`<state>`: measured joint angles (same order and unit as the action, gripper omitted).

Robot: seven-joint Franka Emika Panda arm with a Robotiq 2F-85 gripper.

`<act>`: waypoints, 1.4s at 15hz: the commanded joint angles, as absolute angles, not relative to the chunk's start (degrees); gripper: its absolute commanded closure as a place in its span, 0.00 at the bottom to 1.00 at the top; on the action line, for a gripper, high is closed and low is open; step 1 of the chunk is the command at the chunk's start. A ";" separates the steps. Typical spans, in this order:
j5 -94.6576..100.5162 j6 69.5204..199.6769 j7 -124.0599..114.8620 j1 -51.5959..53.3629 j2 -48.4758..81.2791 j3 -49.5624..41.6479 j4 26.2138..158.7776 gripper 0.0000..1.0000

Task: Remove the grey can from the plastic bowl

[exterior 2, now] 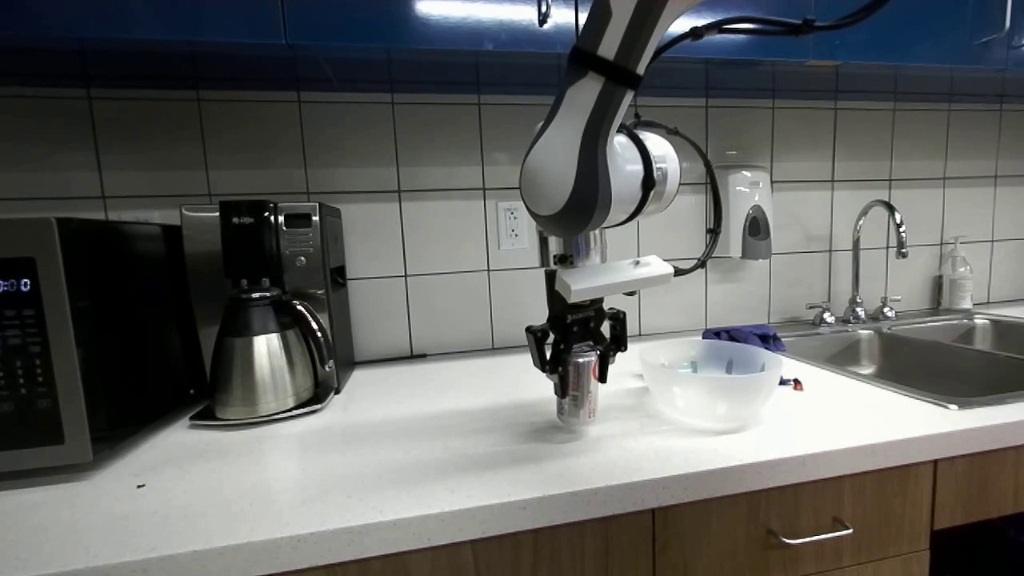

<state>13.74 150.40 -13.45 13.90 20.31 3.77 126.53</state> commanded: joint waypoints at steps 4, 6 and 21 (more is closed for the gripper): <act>15.02 149.41 -13.51 15.26 21.78 2.74 125.06 0.58; 14.98 149.38 -13.48 15.43 22.04 2.68 125.14 0.58; 14.89 148.68 -13.60 15.82 19.18 2.31 125.21 0.00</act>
<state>13.76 150.35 -13.43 15.12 21.82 2.83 124.73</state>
